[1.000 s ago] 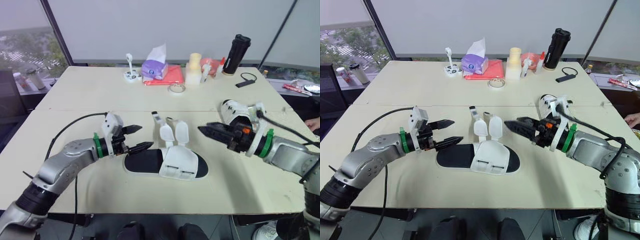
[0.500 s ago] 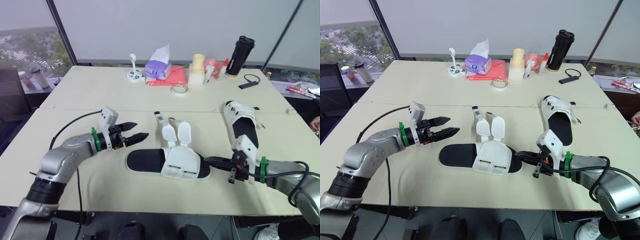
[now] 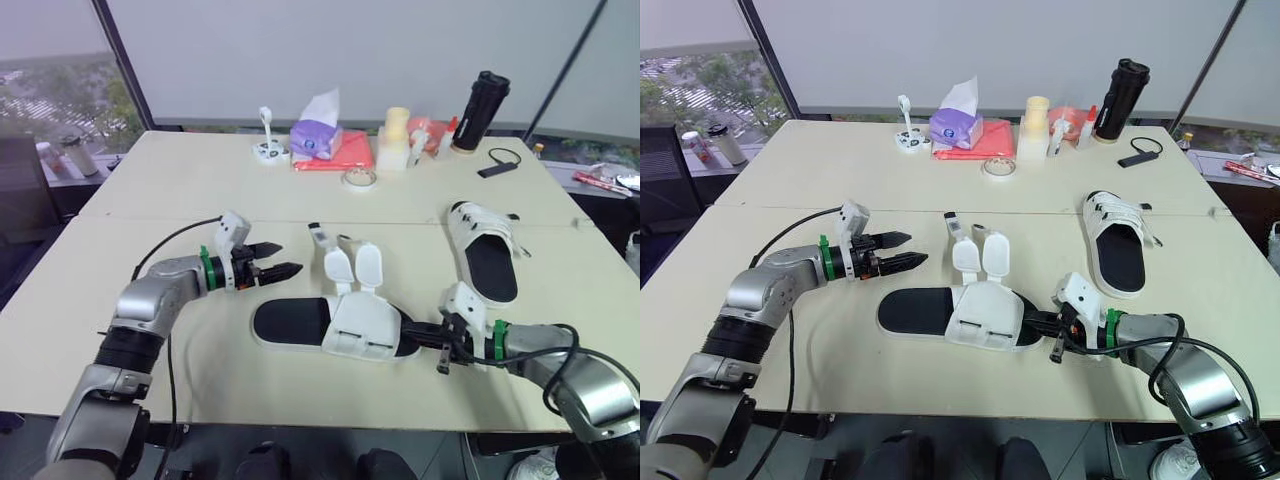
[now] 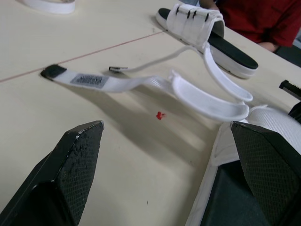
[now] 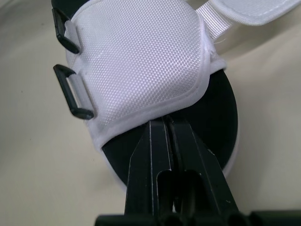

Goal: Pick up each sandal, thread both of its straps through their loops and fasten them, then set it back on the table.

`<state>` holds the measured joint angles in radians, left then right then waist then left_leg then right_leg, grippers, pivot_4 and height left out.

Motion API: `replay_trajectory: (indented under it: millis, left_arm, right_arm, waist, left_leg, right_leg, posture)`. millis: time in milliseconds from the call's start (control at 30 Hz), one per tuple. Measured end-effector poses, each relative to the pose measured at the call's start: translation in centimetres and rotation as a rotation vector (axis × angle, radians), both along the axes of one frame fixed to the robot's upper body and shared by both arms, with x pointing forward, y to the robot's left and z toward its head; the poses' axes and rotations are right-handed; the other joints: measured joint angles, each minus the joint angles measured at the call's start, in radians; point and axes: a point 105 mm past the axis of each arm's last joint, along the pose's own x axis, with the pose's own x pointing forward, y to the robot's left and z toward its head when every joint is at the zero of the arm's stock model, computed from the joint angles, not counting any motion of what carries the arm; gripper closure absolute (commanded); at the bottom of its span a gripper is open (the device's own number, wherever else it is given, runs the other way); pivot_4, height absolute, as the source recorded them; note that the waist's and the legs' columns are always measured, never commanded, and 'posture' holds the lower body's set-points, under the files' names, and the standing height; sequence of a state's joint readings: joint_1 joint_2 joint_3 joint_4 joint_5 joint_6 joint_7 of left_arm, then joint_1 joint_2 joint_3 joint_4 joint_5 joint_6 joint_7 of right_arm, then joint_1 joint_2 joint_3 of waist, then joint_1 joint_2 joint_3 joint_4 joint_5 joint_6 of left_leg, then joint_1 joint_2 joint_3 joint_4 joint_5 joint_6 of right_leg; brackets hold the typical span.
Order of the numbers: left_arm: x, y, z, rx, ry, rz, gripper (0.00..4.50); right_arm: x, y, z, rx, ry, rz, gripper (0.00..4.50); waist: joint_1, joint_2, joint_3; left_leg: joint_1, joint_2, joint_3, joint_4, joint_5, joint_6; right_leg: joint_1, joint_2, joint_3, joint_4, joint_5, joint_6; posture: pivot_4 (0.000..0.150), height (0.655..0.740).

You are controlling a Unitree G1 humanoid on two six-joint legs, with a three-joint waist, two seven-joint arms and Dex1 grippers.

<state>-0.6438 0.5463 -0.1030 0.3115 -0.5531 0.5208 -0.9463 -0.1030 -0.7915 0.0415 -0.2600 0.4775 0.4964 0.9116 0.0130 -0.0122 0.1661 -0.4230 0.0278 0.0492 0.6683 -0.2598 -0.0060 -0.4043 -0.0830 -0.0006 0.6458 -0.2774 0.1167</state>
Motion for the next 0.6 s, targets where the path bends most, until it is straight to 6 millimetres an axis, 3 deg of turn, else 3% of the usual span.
replay_trajectory:
  millis: [367,600]
  left_arm:
    - [2.4,-1.3,-2.3,-0.01,0.086,-0.006,0.0]
    - [3.0,-3.2,-2.5,-0.191,0.286,-0.044,0.0]
  right_arm:
    - [-0.4,0.4,-1.2,0.026,0.049,0.101,4.45]
    - [0.4,1.3,-1.9,-0.018,-0.032,0.186,4.45]
  waist:
    - [0.0,-0.001,0.0]
    - [-0.021,-0.007,-0.004]
  left_leg:
    - [0.0,0.0,0.0,0.0,0.0,0.0]
    - [0.003,0.001,-0.002,-0.001,0.0,0.0]
  right_leg:
    - [0.0,0.0,0.0,0.0,0.0,0.0]
    - [0.002,0.002,-0.001,0.001,0.0,0.0]
  posture:
    - [0.15,0.74]
    - [0.15,0.74]
